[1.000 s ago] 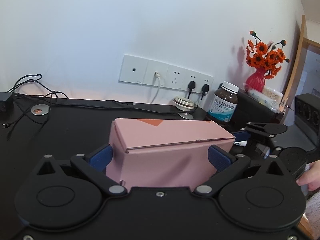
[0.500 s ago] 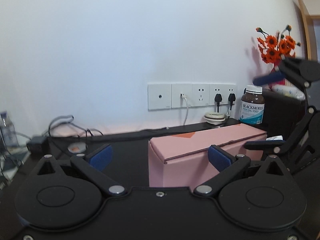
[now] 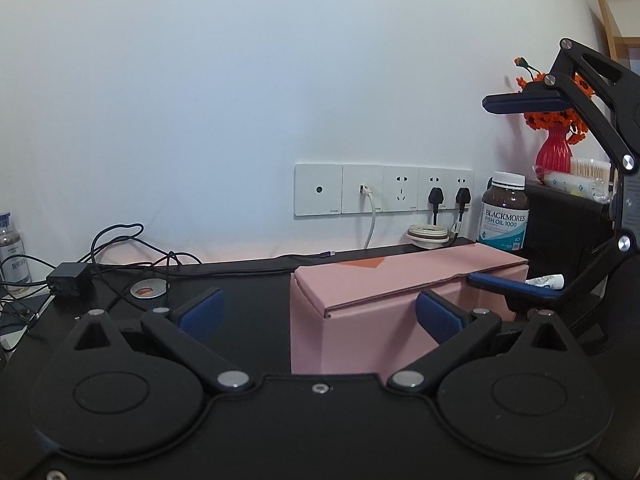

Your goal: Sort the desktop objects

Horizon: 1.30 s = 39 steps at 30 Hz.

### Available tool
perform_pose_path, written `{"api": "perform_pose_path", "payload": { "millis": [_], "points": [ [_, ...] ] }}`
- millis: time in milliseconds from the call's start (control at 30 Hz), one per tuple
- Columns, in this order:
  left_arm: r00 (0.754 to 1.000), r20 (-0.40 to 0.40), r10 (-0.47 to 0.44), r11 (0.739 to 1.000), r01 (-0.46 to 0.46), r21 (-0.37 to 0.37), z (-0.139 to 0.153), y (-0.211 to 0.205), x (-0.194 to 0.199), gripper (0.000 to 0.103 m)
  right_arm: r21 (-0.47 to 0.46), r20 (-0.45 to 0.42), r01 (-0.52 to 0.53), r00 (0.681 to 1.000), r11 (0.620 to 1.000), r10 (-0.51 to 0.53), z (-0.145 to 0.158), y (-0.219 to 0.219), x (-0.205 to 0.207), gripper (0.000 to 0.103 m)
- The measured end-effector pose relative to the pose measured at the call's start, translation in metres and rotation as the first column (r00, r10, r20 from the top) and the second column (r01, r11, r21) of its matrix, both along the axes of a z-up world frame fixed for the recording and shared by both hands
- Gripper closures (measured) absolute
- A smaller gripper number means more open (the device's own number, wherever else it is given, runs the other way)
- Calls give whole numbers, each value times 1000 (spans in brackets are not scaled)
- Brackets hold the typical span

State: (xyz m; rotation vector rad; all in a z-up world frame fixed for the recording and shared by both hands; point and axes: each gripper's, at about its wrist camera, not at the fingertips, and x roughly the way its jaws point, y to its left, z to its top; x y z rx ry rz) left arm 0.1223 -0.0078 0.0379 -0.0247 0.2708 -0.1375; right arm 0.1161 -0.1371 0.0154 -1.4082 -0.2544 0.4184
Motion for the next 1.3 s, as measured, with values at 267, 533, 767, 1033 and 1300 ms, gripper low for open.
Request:
{"api": "perform_pose_path", "payload": {
  "millis": [267, 533, 767, 1033, 1300],
  "points": [
    [998, -51, -35, 999, 34, -24, -3, 1, 12, 0, -71, -1, -36, 999, 997, 36, 1, 7, -3, 1],
    [993, -85, -80, 979, 63, -192, -4, 22, 20, 0, 54, -277, -40, 959, 998, 54, 29, -4, 24, 1],
    [992, -105, -71, 979, 49, -195, -3, 26, 28, 0, 194, -721, -3, 678, 981, 145, 76, -19, 95, 1],
    [992, -113, -64, 981, 42, -187, -2, 32, 35, 0, 254, -912, 132, 363, 958, 192, 81, -20, 164, 12],
    [993, -103, -52, 991, 38, -132, 2, 29, 38, 0, 293, -938, 181, 246, 939, 246, 67, -26, 180, 27]
  ]
}}
